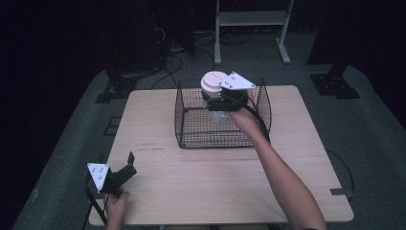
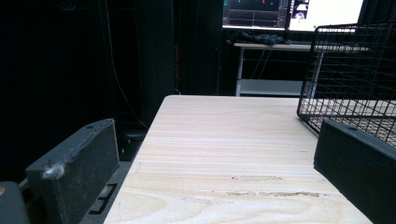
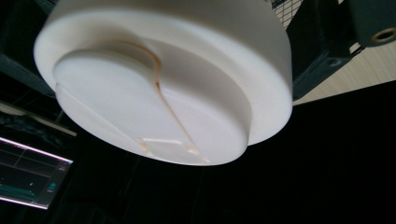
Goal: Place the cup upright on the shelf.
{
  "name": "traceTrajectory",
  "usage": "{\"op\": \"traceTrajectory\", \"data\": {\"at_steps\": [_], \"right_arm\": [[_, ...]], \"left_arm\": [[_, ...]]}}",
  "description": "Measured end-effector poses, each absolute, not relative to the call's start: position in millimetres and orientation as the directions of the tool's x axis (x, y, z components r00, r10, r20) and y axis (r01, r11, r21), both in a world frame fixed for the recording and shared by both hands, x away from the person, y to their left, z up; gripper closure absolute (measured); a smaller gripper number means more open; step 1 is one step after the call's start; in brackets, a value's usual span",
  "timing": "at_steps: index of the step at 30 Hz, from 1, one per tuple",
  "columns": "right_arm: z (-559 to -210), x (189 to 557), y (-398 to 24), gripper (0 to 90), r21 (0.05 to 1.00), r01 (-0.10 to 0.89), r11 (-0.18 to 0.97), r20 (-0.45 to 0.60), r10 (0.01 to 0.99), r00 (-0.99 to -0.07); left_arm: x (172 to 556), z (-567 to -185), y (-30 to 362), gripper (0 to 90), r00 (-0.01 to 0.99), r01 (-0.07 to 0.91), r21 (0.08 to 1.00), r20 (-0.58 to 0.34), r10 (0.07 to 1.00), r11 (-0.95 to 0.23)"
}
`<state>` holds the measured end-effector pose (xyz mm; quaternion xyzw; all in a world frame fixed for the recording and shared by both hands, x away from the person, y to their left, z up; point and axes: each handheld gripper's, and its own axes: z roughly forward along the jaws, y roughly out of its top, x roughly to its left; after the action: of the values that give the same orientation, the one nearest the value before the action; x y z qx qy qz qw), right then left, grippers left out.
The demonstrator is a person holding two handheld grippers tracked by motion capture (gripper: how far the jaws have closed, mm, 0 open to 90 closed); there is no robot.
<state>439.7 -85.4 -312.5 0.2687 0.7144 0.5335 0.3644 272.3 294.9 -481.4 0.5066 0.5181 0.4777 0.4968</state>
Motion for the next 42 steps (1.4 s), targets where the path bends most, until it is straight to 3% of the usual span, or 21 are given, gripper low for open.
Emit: {"op": "traceTrajectory", "data": {"at_steps": [42], "right_arm": [[-375,489,-70,4.1,0.943,0.113,0.312,-0.181,0.768,-0.614]], "left_arm": [[272,-481,295,0.0,0.008,0.046,0.998,-0.036,0.999,0.036]]}}
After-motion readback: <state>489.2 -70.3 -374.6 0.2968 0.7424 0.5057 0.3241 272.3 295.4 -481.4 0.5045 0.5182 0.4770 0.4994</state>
